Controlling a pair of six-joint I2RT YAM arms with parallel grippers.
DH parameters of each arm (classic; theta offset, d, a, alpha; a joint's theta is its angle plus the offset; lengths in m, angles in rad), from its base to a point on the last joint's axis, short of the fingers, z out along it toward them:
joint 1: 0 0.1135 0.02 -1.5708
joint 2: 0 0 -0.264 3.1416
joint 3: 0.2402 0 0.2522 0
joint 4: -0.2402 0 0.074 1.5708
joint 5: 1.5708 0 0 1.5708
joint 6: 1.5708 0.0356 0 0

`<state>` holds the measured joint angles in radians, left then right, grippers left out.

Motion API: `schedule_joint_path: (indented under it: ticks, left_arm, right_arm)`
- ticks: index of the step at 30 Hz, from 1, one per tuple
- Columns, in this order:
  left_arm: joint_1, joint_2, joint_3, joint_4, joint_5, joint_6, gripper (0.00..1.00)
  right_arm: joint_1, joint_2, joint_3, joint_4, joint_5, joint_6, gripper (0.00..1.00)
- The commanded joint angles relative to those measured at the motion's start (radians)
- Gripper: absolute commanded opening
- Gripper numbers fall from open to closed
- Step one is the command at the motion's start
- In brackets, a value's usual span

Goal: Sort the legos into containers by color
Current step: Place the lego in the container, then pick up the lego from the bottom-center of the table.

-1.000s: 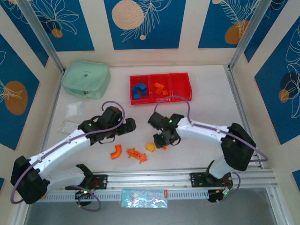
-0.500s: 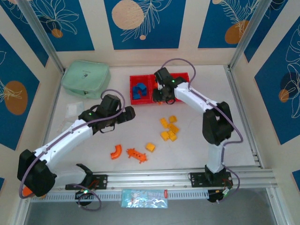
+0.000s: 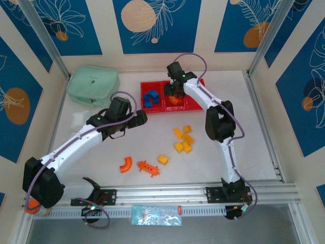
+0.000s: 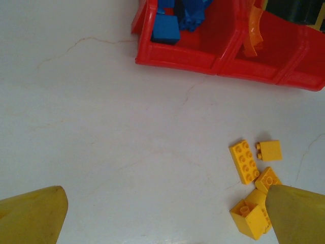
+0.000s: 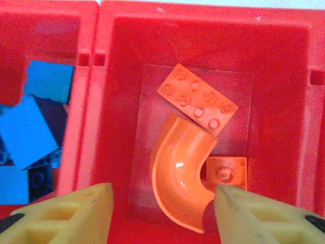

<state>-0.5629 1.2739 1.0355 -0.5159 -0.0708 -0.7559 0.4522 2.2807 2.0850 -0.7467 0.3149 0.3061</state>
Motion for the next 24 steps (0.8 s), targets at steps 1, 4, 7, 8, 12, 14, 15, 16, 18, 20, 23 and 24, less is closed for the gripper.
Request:
schedule_joint_path:
  ticks: [1, 4, 7, 8, 12, 14, 15, 16, 18, 20, 23, 24]
  left_arm:
    - [0.012, -0.023, 0.018, -0.011, 0.02, 0.018, 0.99]
    - [0.011, -0.054, 0.001, -0.02, 0.029, 0.012, 0.99]
    - [0.011, -0.096, -0.03, -0.037, 0.038, 0.004, 0.99]
    - [0.012, -0.112, -0.044, -0.048, 0.04, -0.002, 0.99]
    - [0.013, -0.188, -0.108, -0.088, 0.043, -0.027, 0.99]
    - [0.011, -0.23, -0.145, -0.111, 0.051, -0.041, 0.99]
    - [0.012, -0.247, -0.159, -0.125, 0.052, -0.048, 0.99]
    - [0.012, -0.268, -0.174, -0.146, 0.049, -0.059, 0.99]
    - [0.011, -0.312, -0.204, -0.173, 0.046, -0.075, 0.99]
    - [0.011, -0.357, -0.233, -0.198, 0.04, -0.092, 0.99]
    - [0.012, -0.419, -0.267, -0.249, 0.033, -0.125, 0.99]
    - [0.012, -0.435, -0.275, -0.27, 0.028, -0.134, 0.99]
  right_arm:
    - [0.012, -0.085, -0.023, -0.03, -0.025, -0.005, 0.58]
    - [0.028, -0.201, -0.139, -0.012, -0.046, 0.013, 0.59]
    - [0.057, -0.32, -0.284, 0.001, -0.08, 0.038, 0.6]
    - [0.071, -0.359, -0.328, -0.004, -0.084, 0.045, 0.61]
    - [0.135, -0.491, -0.494, -0.006, -0.128, 0.055, 0.62]
    - [0.193, -0.549, -0.57, -0.012, -0.127, 0.052, 0.63]
    - [0.221, -0.567, -0.594, -0.021, -0.114, 0.053, 0.63]
    - [0.253, -0.584, -0.619, -0.037, -0.098, 0.056, 0.64]
    - [0.31, -0.612, -0.67, -0.048, -0.1, 0.065, 0.64]
    - [0.368, -0.638, -0.723, -0.045, -0.13, 0.074, 0.64]
    - [0.475, -0.653, -0.794, -0.027, -0.146, 0.088, 0.65]
    - [0.502, -0.651, -0.807, -0.025, -0.148, 0.09, 0.65]
